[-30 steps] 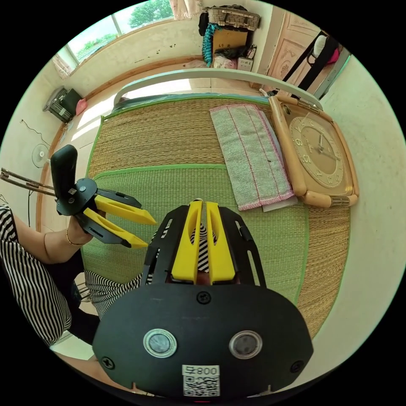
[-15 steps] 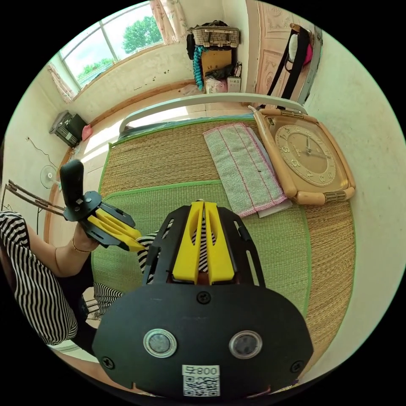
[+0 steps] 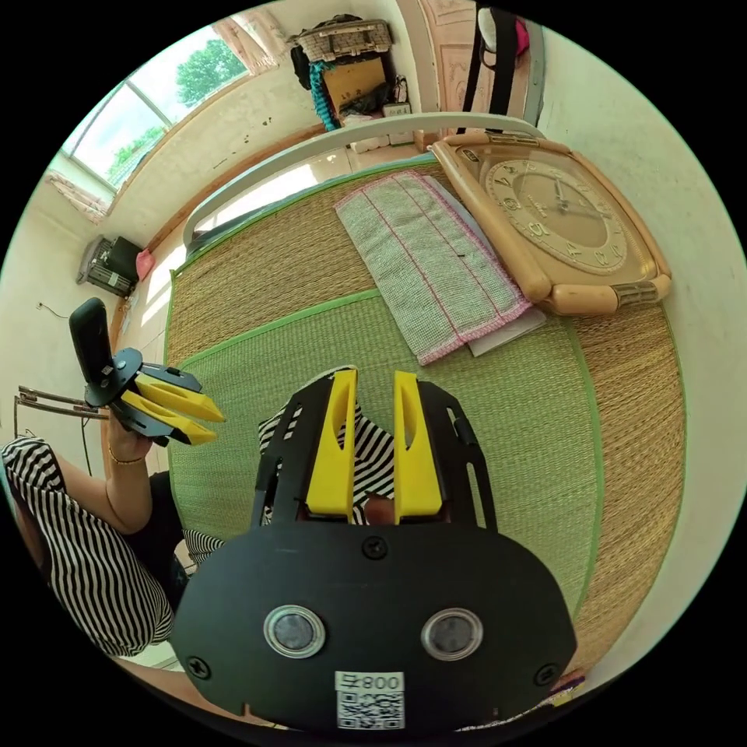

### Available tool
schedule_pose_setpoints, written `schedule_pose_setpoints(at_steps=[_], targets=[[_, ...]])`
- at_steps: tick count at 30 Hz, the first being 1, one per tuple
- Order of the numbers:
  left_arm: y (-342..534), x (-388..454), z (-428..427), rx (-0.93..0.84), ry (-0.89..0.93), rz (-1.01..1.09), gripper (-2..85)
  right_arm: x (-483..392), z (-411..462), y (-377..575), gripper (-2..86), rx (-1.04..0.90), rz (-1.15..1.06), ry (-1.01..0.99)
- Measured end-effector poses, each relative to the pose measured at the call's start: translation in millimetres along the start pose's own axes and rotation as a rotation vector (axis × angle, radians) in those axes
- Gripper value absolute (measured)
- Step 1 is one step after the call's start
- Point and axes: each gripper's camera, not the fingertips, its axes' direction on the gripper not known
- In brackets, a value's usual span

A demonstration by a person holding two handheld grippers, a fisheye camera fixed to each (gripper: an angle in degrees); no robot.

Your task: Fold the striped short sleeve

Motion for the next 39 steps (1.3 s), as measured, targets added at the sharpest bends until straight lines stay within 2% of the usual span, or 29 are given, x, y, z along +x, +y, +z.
schedule_pose_setpoints(at_steps=[5, 10, 13, 18, 20, 23, 29, 39], targets=[[-11, -4, 17, -0.070, -0.030, -0.024, 6.8, -1, -4, -3, 6.4, 0.079, -0.041, -0.154], [-19, -14, 31, -0.102, -0.073, -0.079, 7.4, -29, 8, -19, 5.5, 0.042, -0.136, -0.054], [-27, -19, 42, -0.126, -0.084, -0.087, 4.9, -31, 17, -24, 5.5, 0.032, -0.141, -0.072], [-43, -1, 42, -0.221, -0.233, -0.014, 1.2, -27, 34, -37, 5.7, -0.014, -0.119, -0.081], [-46, 6, 34, -0.231, -0.287, 0.000, 0.9, -32, 45, -49, 6.2, -0.070, -0.136, -0.023], [-52, 15, 19, -0.225, -0.277, 0.023, 0.7, -41, 68, -65, 7.0, -0.180, -0.175, 0.063], [-64, 15, 29, -0.411, -0.254, 0.024, 0.6, -50, 117, -78, 8.9, -0.352, -0.257, 0.136], [-80, 7, 31, -0.452, -0.231, -0.012, 0.5, -24, 109, -54, 10.0, -0.210, -0.247, -0.097]])
